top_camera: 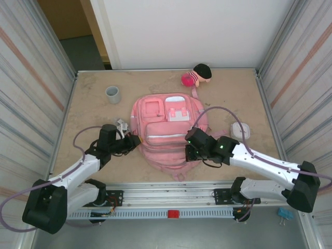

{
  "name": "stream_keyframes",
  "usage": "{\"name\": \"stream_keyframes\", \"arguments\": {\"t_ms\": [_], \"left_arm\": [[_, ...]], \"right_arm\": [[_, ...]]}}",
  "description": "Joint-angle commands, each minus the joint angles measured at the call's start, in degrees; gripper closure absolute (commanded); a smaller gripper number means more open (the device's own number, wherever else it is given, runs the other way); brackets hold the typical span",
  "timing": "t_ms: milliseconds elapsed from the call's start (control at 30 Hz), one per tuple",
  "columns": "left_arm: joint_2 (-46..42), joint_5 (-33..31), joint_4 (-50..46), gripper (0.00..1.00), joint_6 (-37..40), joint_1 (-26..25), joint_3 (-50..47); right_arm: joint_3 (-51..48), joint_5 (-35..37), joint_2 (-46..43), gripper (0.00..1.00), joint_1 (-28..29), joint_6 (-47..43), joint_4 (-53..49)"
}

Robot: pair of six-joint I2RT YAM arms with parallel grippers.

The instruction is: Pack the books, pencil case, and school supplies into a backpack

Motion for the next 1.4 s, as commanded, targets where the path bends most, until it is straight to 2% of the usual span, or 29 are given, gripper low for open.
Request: {"name": "stream_keyframes", "arguments": {"t_ms": [0, 133, 167, 233, 300, 367, 500, 667, 867, 1033, 1167, 1267, 1367], "left_arm": [[-1.12, -3.82, -2.27, 0.9, 4.54, 1.27, 2.96], [-4.34, -3.37, -4.55, 0.51, 10.95, 0.68, 5.5], [-5.86, -4.25, -5.3, 0.46, 13.77, 0.13, 6.14], [-9.24, -6.77, -6.83, 0.42, 20.13, -1.89, 7.41], [-12.22, -10.6, -7.5, 0.4, 27.86, -5.69, 8.46], [-13.87, -11.29, -5.22, 0.4, 35.61, -9.81, 8.2], [-13.21, -5.98, 0.38, 0.4, 51.59, -17.58, 7.02], [-6.25, 2.57, -0.13, 0.4, 62.97, -21.9, 9.98], [4.64, 0.92, -9.62, 0.4, 81.45, -29.92, 18.28], [11.12, 0.15, -5.76, 0.43, 82.88, -31.67, 20.66], [15.03, -2.97, -5.88, 0.44, 83.7, -31.87, 22.18], [16.76, -2.95, -5.61, 0.44, 84.06, -32.06, 22.96], [18.91, -4.66, -5.51, 0.48, 84.07, -32.7, 23.95]], "right_arm": [[-1.58, -2.48, -3.26, 1.0, -0.33, -2.03, -0.09], [-2.03, -3.34, -3.28, 1.0, -0.33, -2.12, 0.51], [-2.06, -3.47, -3.08, 1.0, -0.33, -2.33, 0.64], [-2.02, -4.0, -2.85, 1.0, -0.41, -2.66, 1.32], [-2.03, -4.93, -2.64, 1.0, -0.5, -3.1, 2.53], [-2.05, -5.78, -2.51, 1.0, -0.59, -3.51, 3.75], [-2.49, -7.81, -2.2, 1.0, -1.03, -3.8, 5.85], [-2.72, -8.15, -2.23, 1.0, -1.03, -3.69, 5.96], [-3.32, -9.39, -3.16, 1.0, -1.42, -3.84, 7.31], [-5.31, -11.0, -5.94, 1.0, -2.38, -3.78, 9.0], [-7.82, -11.62, -9.18, 1.0, -3.42, -2.95, 10.9], [-9.14, -12.47, -10.9, 1.0, -4.4, -2.95, 11.34], [-10.0, -12.94, -12.11, 1.0, -5.27, -3.32, 11.74]]}}
